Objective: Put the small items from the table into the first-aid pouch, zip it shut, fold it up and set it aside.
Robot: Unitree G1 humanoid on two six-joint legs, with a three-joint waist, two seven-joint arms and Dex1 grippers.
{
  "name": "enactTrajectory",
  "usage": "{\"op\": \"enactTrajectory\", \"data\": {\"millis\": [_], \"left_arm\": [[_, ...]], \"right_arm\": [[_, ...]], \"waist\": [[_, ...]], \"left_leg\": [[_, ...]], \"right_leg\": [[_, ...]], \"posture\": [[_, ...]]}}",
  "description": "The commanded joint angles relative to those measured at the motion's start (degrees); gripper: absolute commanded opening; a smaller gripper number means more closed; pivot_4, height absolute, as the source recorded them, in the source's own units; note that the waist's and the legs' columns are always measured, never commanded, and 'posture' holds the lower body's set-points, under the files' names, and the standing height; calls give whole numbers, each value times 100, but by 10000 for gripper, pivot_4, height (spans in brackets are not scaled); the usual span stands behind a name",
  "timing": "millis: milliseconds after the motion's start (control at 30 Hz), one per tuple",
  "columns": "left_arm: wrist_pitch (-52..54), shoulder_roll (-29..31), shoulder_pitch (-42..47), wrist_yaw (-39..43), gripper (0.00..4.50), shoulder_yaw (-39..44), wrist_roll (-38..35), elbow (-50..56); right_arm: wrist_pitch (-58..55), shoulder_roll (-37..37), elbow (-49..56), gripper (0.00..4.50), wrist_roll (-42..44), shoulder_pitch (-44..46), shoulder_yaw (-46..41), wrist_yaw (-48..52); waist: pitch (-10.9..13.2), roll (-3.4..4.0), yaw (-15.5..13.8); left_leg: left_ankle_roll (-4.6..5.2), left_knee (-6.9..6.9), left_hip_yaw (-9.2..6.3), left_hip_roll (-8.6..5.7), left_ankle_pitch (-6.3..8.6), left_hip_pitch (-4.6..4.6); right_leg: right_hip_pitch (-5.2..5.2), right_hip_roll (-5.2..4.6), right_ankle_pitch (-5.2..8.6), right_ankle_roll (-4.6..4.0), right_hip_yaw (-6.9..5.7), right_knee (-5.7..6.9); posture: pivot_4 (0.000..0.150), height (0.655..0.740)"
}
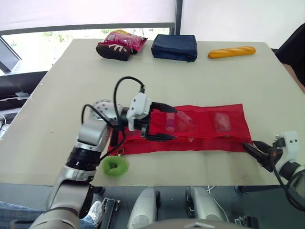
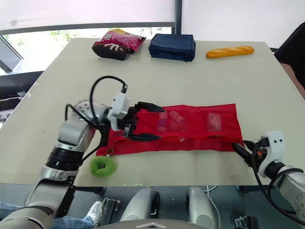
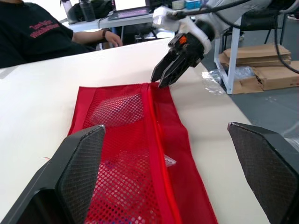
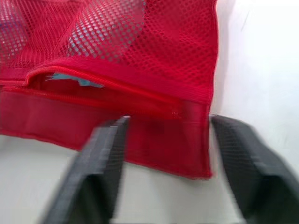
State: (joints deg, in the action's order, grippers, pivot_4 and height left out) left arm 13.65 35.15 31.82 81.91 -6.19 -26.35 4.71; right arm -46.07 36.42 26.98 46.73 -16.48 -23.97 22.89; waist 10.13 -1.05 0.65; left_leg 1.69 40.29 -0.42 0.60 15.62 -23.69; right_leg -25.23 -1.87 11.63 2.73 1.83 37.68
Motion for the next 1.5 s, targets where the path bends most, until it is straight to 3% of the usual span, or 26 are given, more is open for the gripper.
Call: {"op": "enactTrajectory", "data": {"millis": [33,167,200,233,267,367,400,433,500,733,933,1133,1267,1300,1467,1500], "left_arm": [[204,276,-113,186,45000,236,-396,475],[310,430,-126,156,45000,344,-553,633],[311,447,-123,129,45000,355,-561,647],[312,462,-125,110,45000,363,-570,661],[313,469,-127,95,45000,369,-574,671],[318,480,-156,45,45000,393,-581,706],[319,490,-172,29,45000,400,-583,723],[317,504,-192,2,45000,409,-580,738],[307,525,-225,-20,45000,433,-584,756],[334,568,-313,-54,45000,484,-661,849],[337,552,-329,-88,45000,475,-707,902],[271,550,-332,-68,45000,429,-673,947],[313,542,-300,-66,45000,442,-747,1032],[320,541,-296,-67,45000,445,-760,1049],[312,562,-300,-52,45000,445,-793,1077],[299,565,-299,-48,45000,448,-788,1071]], "right_arm": [[-86,162,-141,33722,-5,39,-125,202],[-68,155,-392,33722,-68,242,-186,201],[-58,152,-441,28846,-71,302,-234,203],[-53,141,-484,27009,-67,356,-293,188],[-52,124,-517,21054,-56,397,-344,164],[-61,133,-722,12062,-113,463,-610,-2],[-67,171,-783,11179,-175,443,-701,-36],[-54,288,-858,5569,-296,367,-823,-16],[-90,522,-965,149,-428,240,-1122,41],[-219,986,-1534,149,-695,67,-1869,156],[-535,756,-728,149,31,99,-1599,714],[-731,536,-296,23975,297,239,-971,835],[-659,485,-414,42731,6,388,-503,747],[-643,479,-469,44583,-63,416,-407,739],[-601,402,-667,44583,-230,644,-53,796],[-560,371,-705,40437,-255,697,-43,792]], "waist": [[0,0,1],[0,-1,0],[0,-1,-1],[1,-2,-1],[1,-2,0],[1,-2,0],[1,-2,-8],[1,-2,-10],[3,3,-19],[2,1,6],[2,1,26],[3,1,-1],[3,1,1],[3,1,1],[2,-1,16],[2,-2,23]], "left_leg": [[0,0,1,0,0,0],[0,0,-1,-1,0,0],[0,0,3,-1,0,1],[0,0,4,-2,0,1],[0,0,2,-3,0,0],[0,0,3,-5,0,0],[0,0,3,-5,0,0],[0,0,3,-6,0,-1],[0,0,4,-8,0,-2],[0,0,13,-10,0,3],[0,-1,14,-5,0,5],[0,-1,12,-2,0,2],[0,0,11,-3,0,1],[0,0,11,-3,0,1],[0,0,12,-5,0,3],[0,0,14,-4,0,4]], "right_leg": [[0,0,0,0,0,0],[0,1,0,0,-1,-1],[1,0,0,0,0,-3],[1,0,0,0,1,-2],[1,1,0,0,0,-3],[0,2,0,1,1,-2],[0,3,-1,1,1,-2],[0,3,-1,1,1,-2],[0,-4,0,1,1,-2],[0,4,0,1,7,-3],[0,11,0,1,12,-2],[0,7,0,2,11,-3],[0,7,0,1,13,-4],[0,7,0,1,13,-3],[0,8,0,1,13,-3],[0,9,0,1,14,-3]], "posture": [[1500,7105],[1500,7105],[1500,7105],[1500,7105],[1500,7105],[1500,7105],[1500,7105],[1500,7105],[1500,7105],[1500,7105],[1500,7105],[1500,7105],[1500,7105],[1500,7105],[1500,7105],[1500,7105]]}}
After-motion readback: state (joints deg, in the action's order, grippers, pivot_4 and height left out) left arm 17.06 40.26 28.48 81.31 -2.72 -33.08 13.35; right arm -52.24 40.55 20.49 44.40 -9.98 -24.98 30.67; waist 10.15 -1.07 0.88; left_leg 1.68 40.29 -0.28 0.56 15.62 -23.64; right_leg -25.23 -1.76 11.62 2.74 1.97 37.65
